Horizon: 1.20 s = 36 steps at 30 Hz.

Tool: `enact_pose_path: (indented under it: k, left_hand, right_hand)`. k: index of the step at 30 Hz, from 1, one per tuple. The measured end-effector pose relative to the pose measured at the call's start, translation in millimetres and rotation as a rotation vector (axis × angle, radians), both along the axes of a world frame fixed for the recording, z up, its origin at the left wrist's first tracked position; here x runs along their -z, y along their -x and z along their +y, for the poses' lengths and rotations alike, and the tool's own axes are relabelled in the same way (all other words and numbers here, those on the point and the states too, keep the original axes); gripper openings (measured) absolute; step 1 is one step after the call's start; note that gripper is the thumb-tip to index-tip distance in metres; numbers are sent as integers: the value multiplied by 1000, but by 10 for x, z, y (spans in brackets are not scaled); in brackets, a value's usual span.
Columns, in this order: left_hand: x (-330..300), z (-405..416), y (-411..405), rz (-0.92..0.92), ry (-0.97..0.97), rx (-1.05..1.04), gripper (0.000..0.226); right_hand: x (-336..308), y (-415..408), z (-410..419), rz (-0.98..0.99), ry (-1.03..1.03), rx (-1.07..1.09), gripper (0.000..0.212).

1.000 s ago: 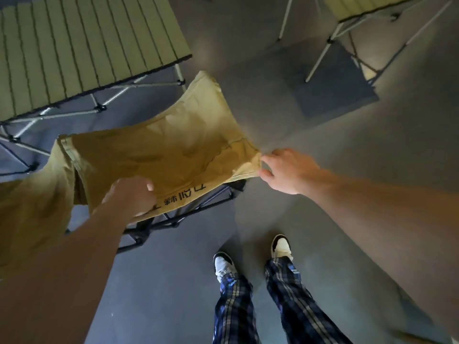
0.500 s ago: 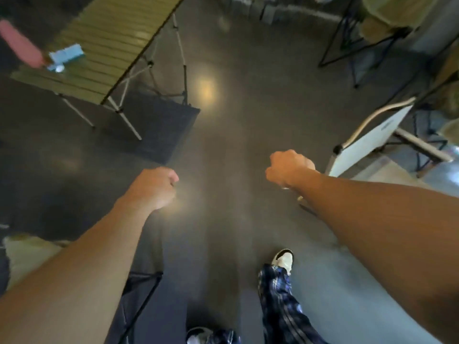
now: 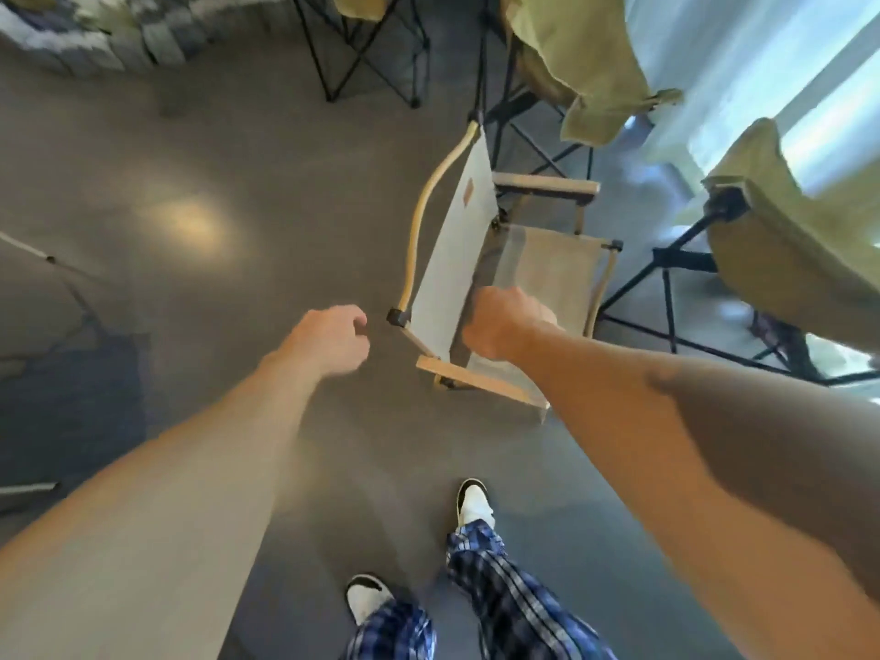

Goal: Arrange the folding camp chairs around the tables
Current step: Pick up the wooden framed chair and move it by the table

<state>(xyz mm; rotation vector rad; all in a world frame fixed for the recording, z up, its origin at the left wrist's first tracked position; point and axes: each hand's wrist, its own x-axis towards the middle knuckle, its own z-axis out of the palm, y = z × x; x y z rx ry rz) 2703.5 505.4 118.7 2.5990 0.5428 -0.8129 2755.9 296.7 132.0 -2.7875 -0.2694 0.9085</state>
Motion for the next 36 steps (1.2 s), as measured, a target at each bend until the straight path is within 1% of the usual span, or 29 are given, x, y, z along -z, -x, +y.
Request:
enact_pose_path:
  k: [2,4,6,8,9,10,11,13,14,16,17,19,20,21,22,23,24,25,26,27,28,30,31,32,33,34,35,36]
  left_hand:
    - [184,-186,-210,6,-17,-4,44]
    - [347,-334,-396,-35,-27,-44,49]
    - [488,-380,-557,-95,-13,-94,53]
    - [681,-351,-727,-86,-1,-103,56]
    - [771,-326,-778,-60,13,-96,56]
    - [915,-297,-826,-28,48,-85,53]
    - [1017,-289,-840,-13,90,-75,47]
    - [1186,-279,-764,-47,168,-46,33]
    - [1236,-265,-726,-83,182,-29,33]
    - [1306,-206,-658,-153,194,24,44]
    - [1319,-168,-643,-184,209,54,47]
    - [1341,-98,-628,-201,224,99,43]
    - [1359,-64,-617,-165,225,107,37]
    - [1355,-36,-597,-73,254,96,32]
    - [1355,-36,-564,92,319,103,29]
    - [1349,-49,-519,321,385,181,27]
    - [1343,-63,-477,578,423,314,26]
    - [1350,-79,-448,786,399,445,27]
    - [1369,-94,-445,910,353,498,30]
    - [1358,-107,-460,942,342,497,32]
    - [1370,-113,-507,843,352,493,31]
    - [1325,-143,-648,451,273,529,22]
    - [1298,-161,-728,263,200,544,18]
    - [1290,-186,-777,124,139,574,15]
    - [1275,-199,-800,35,85,616,11]
    - [1285,-202,-809,8,16,696,13]
    - [1287,-214,-810,72,-68,831,26]
    - [1316,-234,-801,184,-170,972,40]
  right_hand:
    - [197,-99,-30,62,-38,38,10]
    - [409,-173,-9,134,-77,73,20]
    - [593,-237,44,179,-100,96,25]
    - [738,-285,109,204,-126,170,28]
    - [780,-297,151,225,-138,205,29]
    - [850,-304,235,250,-176,290,29]
    - [887,-303,303,284,-213,352,30]
    - [995,-288,432,368,-304,500,30]
    - [1078,-298,522,375,-335,516,35]
    - [1224,-286,672,367,-386,621,48]
    - [1270,-280,740,400,-391,665,53]
    - [1326,-270,831,443,-395,707,55]
    - [1382,-279,846,448,-403,731,50]
    - [1427,-285,865,465,-402,751,43]
    - [1447,-268,851,477,-385,744,38]
    - [1467,-237,834,482,-342,702,37]
    - [1520,-192,828,480,-278,619,39]
    - [1570,-153,805,480,-181,504,42]
    - [1611,-103,785,490,-67,372,44]
    - [1646,-33,761,527,37,241,45]
    - [1669,42,739,585,110,140,42]
    - [1744,215,685,674,191,31,27]
    - [1784,306,642,714,214,20,25]
    - [1806,391,586,758,237,35,24]
    - [1828,484,518,792,238,76,23]
    - [1863,574,459,816,202,139,24]
    - [1870,650,389,830,144,213,29]
    - [1866,716,339,838,103,286,33]
